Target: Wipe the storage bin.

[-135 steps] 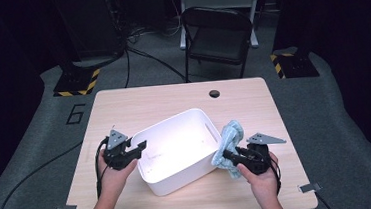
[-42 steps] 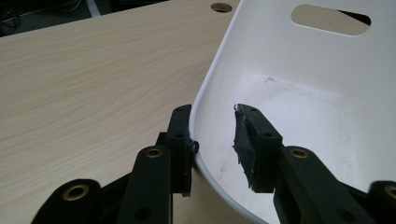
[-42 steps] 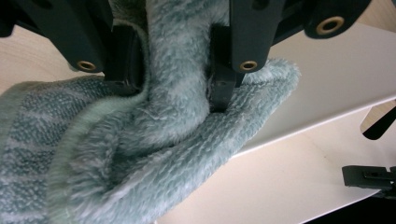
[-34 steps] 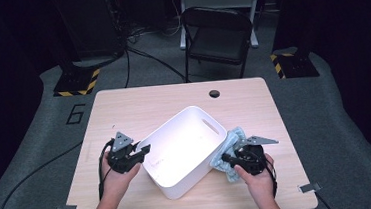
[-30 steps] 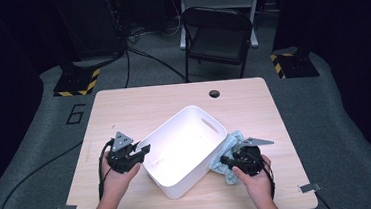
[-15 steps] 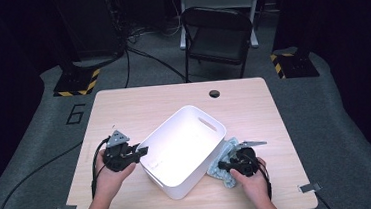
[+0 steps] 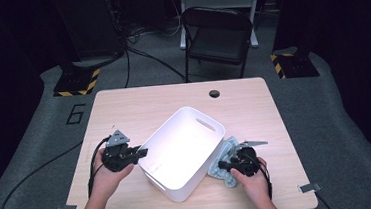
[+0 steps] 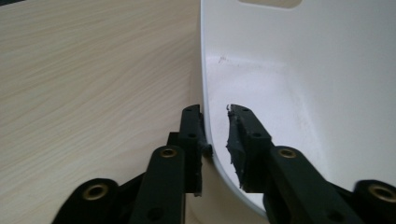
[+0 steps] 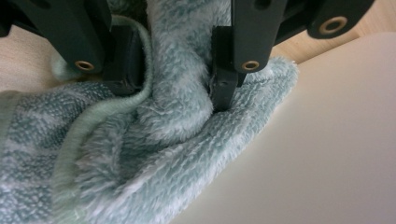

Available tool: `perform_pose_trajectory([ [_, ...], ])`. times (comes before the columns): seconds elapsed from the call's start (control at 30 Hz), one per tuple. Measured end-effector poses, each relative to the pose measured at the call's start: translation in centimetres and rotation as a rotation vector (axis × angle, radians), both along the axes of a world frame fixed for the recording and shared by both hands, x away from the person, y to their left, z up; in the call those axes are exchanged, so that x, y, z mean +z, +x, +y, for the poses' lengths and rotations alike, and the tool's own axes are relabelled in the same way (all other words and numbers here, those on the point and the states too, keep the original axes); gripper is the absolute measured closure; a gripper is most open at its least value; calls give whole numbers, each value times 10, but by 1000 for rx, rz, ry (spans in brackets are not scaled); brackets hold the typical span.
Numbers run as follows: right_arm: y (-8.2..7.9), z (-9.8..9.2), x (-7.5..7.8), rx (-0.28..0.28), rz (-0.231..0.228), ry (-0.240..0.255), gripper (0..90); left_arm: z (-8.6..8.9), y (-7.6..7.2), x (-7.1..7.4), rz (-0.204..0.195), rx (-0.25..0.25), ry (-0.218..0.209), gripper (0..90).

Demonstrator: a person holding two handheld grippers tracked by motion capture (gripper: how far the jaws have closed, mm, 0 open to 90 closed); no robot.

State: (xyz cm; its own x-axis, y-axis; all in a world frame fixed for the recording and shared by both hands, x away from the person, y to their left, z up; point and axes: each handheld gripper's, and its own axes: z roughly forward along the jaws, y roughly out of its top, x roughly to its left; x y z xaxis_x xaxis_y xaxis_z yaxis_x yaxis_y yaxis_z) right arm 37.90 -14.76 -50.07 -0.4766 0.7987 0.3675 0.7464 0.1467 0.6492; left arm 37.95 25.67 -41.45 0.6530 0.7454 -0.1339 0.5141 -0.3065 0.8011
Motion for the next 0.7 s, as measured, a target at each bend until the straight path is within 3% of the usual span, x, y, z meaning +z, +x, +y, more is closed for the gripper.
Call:
perform_pose_trajectory([
  [0.1, -1, 2, 1, 0, -11, -12, 608, -7, 0, -5, -23, 15, 37, 722],
  [0.17, -1, 2, 2, -6, -12, -8, 609, -10, -1, -5, -48, 25, 70, 773],
  [0.27, -2, 1, 5, -13, -22, 4, 610, -11, -2, -4, -51, 14, 88, 801],
  [0.63, -6, 4, 17, -32, -68, -3, 617, -18, -6, -5, -74, 24, 115, 832],
  [0.7, -8, 4, 23, -33, -106, 5, 617, -19, -7, -5, -73, 21, 117, 830],
])
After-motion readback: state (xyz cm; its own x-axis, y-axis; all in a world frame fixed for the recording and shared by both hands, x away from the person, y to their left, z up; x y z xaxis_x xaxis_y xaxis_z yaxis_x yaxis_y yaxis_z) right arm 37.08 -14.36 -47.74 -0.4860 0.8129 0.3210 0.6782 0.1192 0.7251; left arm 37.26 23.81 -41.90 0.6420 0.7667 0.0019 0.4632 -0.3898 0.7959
